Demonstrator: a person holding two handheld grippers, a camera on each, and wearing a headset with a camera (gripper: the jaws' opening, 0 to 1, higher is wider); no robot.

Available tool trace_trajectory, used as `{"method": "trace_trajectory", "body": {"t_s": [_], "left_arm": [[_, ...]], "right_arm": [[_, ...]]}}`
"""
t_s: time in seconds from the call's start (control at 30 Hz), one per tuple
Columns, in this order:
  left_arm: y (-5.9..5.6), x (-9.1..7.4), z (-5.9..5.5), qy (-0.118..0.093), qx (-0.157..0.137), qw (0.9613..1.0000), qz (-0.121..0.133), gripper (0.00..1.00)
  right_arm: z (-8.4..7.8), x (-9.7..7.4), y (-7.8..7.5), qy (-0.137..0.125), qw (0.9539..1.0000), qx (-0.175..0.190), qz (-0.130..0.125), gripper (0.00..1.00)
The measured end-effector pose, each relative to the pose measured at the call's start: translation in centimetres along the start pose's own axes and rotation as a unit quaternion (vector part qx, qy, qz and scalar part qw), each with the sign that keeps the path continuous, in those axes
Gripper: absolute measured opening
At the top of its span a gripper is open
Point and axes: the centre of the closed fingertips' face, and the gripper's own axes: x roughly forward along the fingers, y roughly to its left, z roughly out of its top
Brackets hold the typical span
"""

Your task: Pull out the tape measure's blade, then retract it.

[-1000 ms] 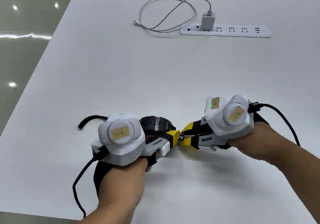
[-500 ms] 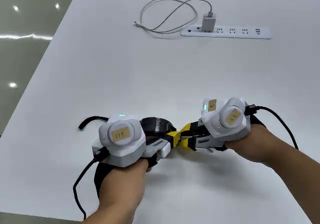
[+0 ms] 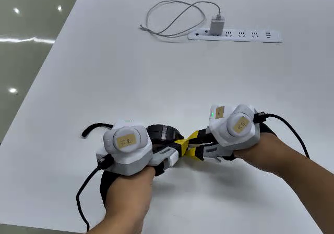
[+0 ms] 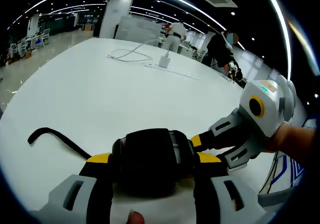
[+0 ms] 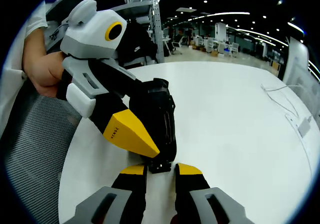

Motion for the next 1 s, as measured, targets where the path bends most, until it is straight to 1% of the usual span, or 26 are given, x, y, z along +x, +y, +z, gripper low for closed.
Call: {"method": "trace_trajectory", "body": {"t_s": [0.03, 0.07, 0.1, 0.2, 0.47, 0.57, 0.7, 0.8, 0.87, 0.93, 0.97, 1.0], "left_arm": [[0.0, 0.0, -0.2, 0.006, -0.003, 1.0, -0.001, 0.62], [-0.1, 0.0, -0.2, 0.006, -0.002, 1.0, -0.003, 0.62], [-0.1, 0.0, -0.2, 0.004, 0.0, 1.0, -0.004, 0.63], [-0.2, -0.1, -0.2, 0.003, 0.008, 1.0, -0.005, 0.63], [-0.2, -0.2, -0.1, 0.003, 0.008, 0.9999, -0.007, 0.63], [0.0, -0.3, -0.1, 0.002, 0.005, 0.9999, -0.012, 0.61], [-0.3, -0.5, 0.0, -0.001, 0.019, 0.9996, -0.02, 0.62], [-0.3, -0.6, 0.0, -0.002, 0.022, 0.9995, -0.023, 0.62], [-0.1, -0.7, -0.2, 0.0, 0.016, 0.9995, -0.027, 0.61], [-0.3, -0.9, -0.2, -0.003, 0.021, 0.9992, -0.035, 0.61], [-0.3, -1.0, -0.1, -0.004, 0.027, 0.9989, -0.038, 0.61], [-0.4, -1.3, 0.0, -0.005, 0.036, 0.9985, -0.042, 0.61]], "right_arm": [[0.2, 0.0, 0.4, -0.007, 0.9998, 0.012, 0.011, 0.21], [0.1, 0.0, 0.2, -0.003, 1.0, 0.001, 0.003, 0.2], [0.0, 0.1, 0.3, 0.001, 1.0, -0.005, 0.002, 0.21], [0.0, 0.2, 0.4, 0.001, 1.0, -0.001, 0.004, 0.21], [0.1, 0.0, 0.3, -0.001, 1.0, 0.0, 0.001, 0.21], [0.3, -0.4, 0.3, -0.012, 0.9999, 0.011, -0.002, 0.21], [0.4, -0.7, 0.3, -0.02, 0.9995, 0.023, -0.005, 0.22], [0.6, -0.9, 0.3, -0.024, 0.9993, 0.027, -0.008, 0.22], [0.7, -1.1, 0.2, -0.024, 0.9993, 0.026, -0.013, 0.22], [0.8, -1.7, 0.3, -0.027, 0.999, 0.03, -0.021, 0.23], [0.8, -2.0, 0.3, -0.033, 0.9984, 0.035, -0.028, 0.24], [0.9, -2.4, 0.2, -0.045, 0.9973, 0.047, -0.035, 0.24]]}}
